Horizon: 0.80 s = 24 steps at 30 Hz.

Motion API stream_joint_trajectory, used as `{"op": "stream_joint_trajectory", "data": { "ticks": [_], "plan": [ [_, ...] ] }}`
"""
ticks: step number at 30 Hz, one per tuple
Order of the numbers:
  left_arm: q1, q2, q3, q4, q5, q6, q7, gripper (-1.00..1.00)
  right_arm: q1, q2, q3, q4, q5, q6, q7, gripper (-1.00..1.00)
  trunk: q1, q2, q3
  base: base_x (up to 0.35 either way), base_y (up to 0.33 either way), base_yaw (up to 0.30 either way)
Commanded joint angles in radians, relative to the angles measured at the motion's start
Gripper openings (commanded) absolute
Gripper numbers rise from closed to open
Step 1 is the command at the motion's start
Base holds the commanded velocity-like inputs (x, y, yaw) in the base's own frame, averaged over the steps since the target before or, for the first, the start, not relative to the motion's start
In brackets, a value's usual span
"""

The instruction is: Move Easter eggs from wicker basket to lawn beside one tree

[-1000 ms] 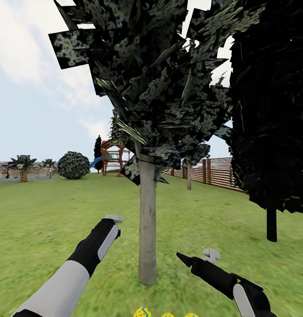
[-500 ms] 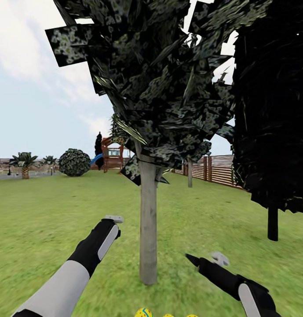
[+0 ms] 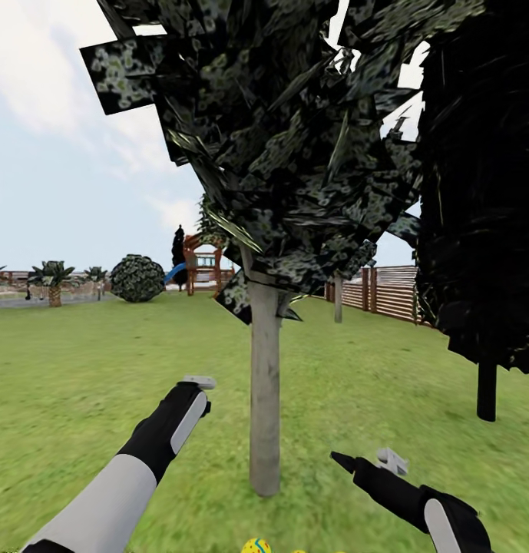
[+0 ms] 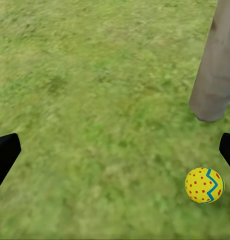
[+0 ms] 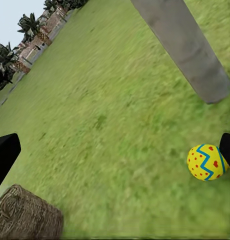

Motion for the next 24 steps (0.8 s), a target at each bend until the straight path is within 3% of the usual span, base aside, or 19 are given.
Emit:
{"op": "stream_joint_trajectory", "data": {
  "ticks": [1,8,15,18,20,24],
  "plan": [
    [-0.001,0.0,-0.003,-0.001,0.01,0.002,0.01,1.0,-0.001,0.0,-0.002,0.005,0.0,0.006,0.003,1.0,-0.004,0.006,0.0,0.0,0.0,0.099],
    [-0.001,0.0,-0.003,-0.001,0.01,0.002,0.01,1.0,-0.001,-0.006,0.001,0.054,0.002,0.007,-0.018,1.0,-0.031,0.055,0.01,0.0,0.0,0.11],
    [-0.001,0.0,-0.003,-0.001,0.01,0.002,0.01,1.0,-0.001,-0.002,0.012,0.068,0.001,0.001,-0.148,1.0,-0.058,0.104,0.021,0.0,0.0,0.111],
    [-0.001,0.0,-0.003,-0.001,0.01,0.002,0.01,1.0,0.0,0.003,0.01,0.066,0.001,-0.01,-0.167,1.0,-0.069,0.125,0.025,0.0,0.0,0.097],
    [-0.001,0.0,-0.003,-0.001,0.01,0.002,0.01,1.0,0.001,0.004,0.006,0.067,-0.002,-0.036,-0.175,1.0,-0.077,0.139,0.028,0.0,0.0,0.089],
    [-0.001,0.0,-0.003,-0.001,0.01,0.002,0.01,1.0,0.006,0.005,0.001,0.07,-0.008,-0.164,-0.184,1.0,-0.092,0.167,0.034,0.0,0.0,0.057]
  ]
}}
